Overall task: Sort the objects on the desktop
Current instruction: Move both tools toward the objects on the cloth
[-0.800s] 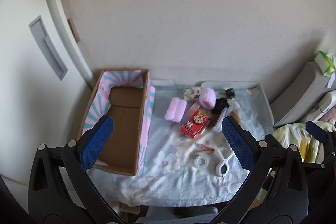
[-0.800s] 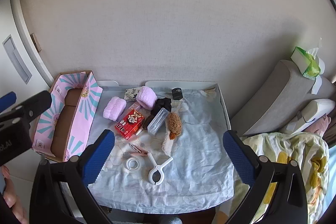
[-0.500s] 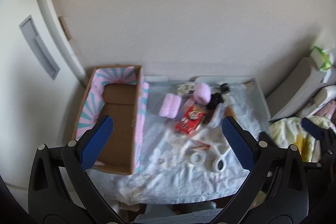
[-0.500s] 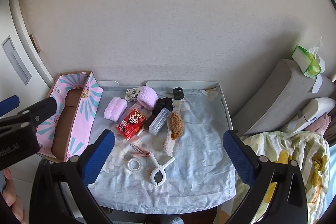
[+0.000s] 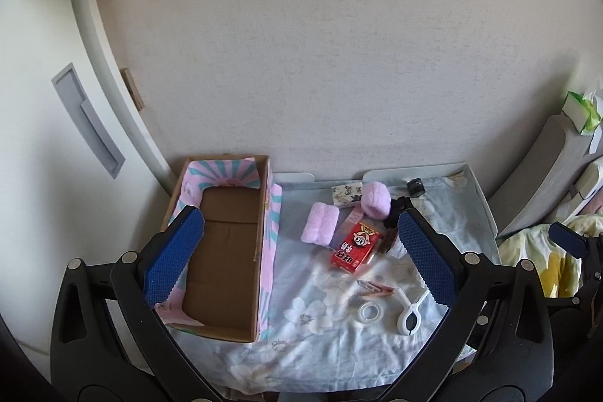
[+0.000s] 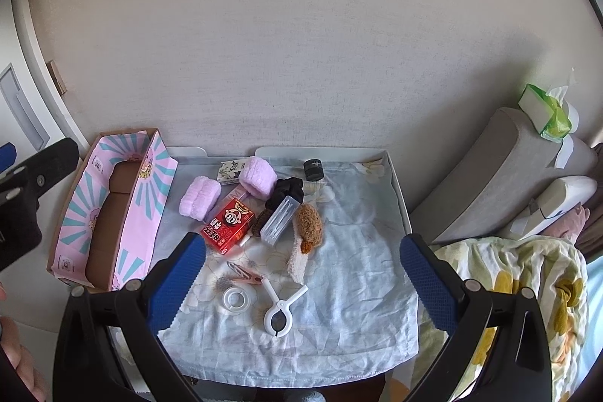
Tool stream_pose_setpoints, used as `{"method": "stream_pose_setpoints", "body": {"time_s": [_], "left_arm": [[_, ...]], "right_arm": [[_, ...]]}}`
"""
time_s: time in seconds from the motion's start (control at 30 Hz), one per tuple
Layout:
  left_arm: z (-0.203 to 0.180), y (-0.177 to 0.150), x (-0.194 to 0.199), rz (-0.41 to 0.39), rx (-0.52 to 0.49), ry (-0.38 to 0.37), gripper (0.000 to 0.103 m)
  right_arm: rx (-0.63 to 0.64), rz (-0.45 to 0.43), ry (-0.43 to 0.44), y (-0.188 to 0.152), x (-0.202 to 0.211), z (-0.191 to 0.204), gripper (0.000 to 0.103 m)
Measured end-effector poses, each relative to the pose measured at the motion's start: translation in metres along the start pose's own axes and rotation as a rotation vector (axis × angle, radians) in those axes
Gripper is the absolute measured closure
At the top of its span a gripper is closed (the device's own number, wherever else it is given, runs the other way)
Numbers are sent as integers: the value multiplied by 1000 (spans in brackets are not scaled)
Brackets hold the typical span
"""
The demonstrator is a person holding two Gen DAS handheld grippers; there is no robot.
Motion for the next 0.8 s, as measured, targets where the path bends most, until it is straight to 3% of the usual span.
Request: {"method": "stream_pose_setpoints", "body": {"time_s": [0.2,0.6,0.8], "left_arm": [[0,2,1,-4,-1,6,0],[-7,4,1,-6,14,-53,0],[-5,3,-9,38,12,12,0]], "right_arm": [[10,-3,9,4,0,1,0],[18,4,34,7,-2,3,0],[59,57,18,2,-18,-1,0]]}}
Point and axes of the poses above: each gripper's, at about its wrist camera, not at the fingertips, and x roughly against the way its jaws point, z to its left, y to its top, the point moved 4 cm from there along -x, roughly the way its jaws point, and after that the axes turned 15 degrees about -x, right-handed, at the moved point
